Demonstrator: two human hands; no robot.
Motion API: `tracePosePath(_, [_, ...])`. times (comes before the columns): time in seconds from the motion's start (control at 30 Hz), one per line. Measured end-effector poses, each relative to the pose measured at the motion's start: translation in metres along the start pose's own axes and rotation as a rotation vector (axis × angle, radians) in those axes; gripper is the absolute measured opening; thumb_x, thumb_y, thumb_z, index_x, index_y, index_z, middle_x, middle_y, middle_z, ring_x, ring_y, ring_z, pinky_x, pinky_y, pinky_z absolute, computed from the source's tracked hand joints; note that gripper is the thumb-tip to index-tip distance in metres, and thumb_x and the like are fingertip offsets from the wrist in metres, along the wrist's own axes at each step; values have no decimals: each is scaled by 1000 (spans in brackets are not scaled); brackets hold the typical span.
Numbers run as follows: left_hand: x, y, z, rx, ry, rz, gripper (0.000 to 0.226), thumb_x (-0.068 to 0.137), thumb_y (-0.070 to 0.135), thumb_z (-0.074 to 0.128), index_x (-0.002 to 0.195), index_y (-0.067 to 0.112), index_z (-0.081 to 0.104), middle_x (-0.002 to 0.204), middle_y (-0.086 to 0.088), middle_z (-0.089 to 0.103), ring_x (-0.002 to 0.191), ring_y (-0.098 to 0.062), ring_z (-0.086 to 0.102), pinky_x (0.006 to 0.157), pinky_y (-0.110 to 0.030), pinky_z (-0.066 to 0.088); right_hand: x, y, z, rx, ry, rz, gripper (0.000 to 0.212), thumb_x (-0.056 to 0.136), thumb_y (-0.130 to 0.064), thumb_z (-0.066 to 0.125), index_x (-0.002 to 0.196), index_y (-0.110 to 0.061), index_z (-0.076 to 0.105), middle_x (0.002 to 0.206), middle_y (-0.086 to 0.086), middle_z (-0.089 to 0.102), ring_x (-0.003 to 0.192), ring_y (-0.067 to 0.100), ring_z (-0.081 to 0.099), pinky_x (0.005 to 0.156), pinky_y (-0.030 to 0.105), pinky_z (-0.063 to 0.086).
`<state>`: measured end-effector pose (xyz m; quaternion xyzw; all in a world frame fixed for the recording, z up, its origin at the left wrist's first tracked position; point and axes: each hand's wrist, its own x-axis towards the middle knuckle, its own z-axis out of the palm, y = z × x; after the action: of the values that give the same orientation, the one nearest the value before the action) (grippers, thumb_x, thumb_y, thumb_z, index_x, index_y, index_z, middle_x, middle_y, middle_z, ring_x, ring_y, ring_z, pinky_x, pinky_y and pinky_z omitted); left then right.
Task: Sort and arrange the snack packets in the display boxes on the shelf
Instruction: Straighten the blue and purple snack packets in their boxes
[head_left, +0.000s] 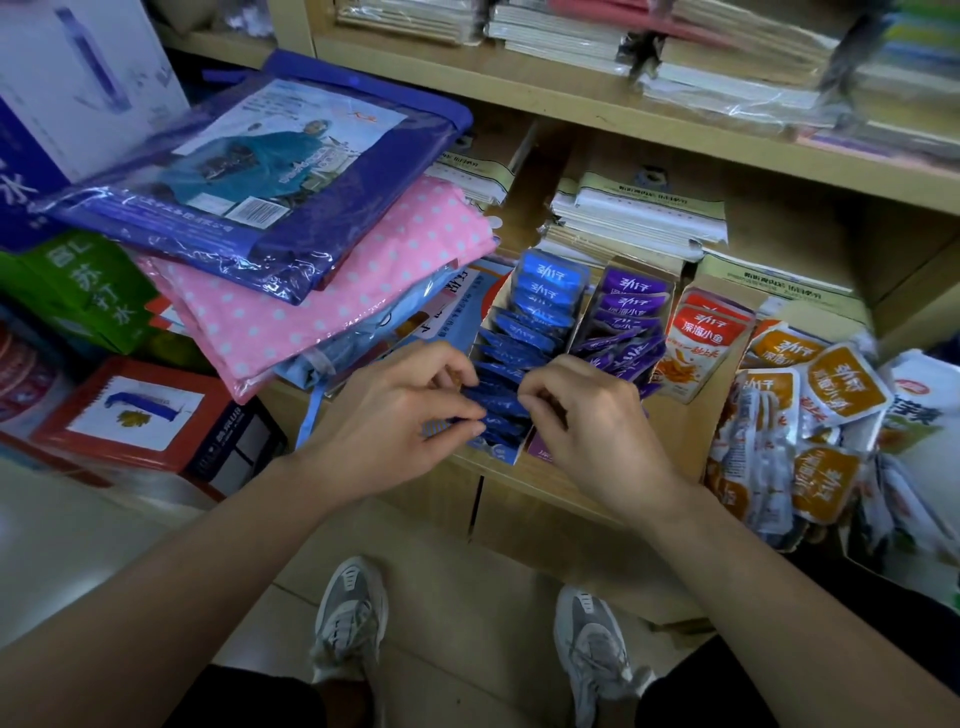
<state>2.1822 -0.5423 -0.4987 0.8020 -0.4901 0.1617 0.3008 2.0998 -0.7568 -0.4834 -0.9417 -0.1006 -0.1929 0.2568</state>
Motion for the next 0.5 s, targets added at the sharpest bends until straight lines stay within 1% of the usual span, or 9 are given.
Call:
tracePosePath(0.07, [3, 1, 0, 29, 46, 17, 10, 88, 27, 77, 93, 18, 79, 103, 4, 68, 89, -16, 65, 75, -37, 53, -1, 0, -1, 24, -24, 14, 3, 91, -7, 71, 92, -8, 73, 89, -1, 66, 77, 12, 64, 70, 35, 56])
tracePosePath(0.13, [5, -1, 1, 29, 49, -8, 20, 88, 26, 77, 106, 17, 76, 108, 4, 69, 96, -18, 66, 83, -38, 53, -1, -1, -3, 56, -41, 52, 5, 89, -13, 74, 92, -11, 77, 87, -3, 68, 76, 8, 64, 71, 33, 57])
tracePosePath(0.2, [6, -3, 3, 38, 12, -33, 26, 91, 30, 72, 115, 19, 75, 109, 5, 71, 98, -16, 66, 83, -37, 55, 1, 0, -7, 107, -7, 110, 11, 87, -19, 76, 97, -14, 78, 86, -7, 67, 74, 5, 64, 70, 28, 56])
tracePosePath(0.3, [9, -4, 6, 50, 6, -38, 21, 93, 31, 68, 110, 22, 77, 102, 9, 73, 91, -11, 66, 74, -37, 56, 6, 5, -16, 55, 23, 162, 26, 84, -19, 79, 109, -15, 73, 96, -8, 62, 76, 5, 62, 73, 22, 56])
tracePosePath(0.37, [14, -5, 6, -10, 52, -86, 20, 94, 27, 68, 110, 19, 77, 101, 7, 72, 92, -12, 67, 78, -37, 56, 11, 5, -18, -6, 20, 154, 25, 83, -18, 80, 106, -15, 70, 101, -9, 58, 77, 4, 61, 73, 22, 56])
tracePosePath(0.43, [23, -9, 5, -46, 74, -147, 22, 92, 22, 71, 113, 18, 76, 104, 5, 71, 95, -14, 67, 81, -38, 56, 18, 5, -18, -3, 58, 171, 24, 84, -18, 79, 103, -18, 64, 102, -10, 58, 76, 3, 62, 70, 20, 56])
tracePosePath(0.5, [32, -14, 3, -84, 39, -221, 30, 86, 19, 78, 116, 20, 74, 105, 6, 70, 92, -12, 68, 79, -39, 58, 24, 7, -17, 6, 77, 195, 29, 86, -18, 78, 112, -19, 64, 103, -8, 62, 76, 2, 63, 71, 20, 56])
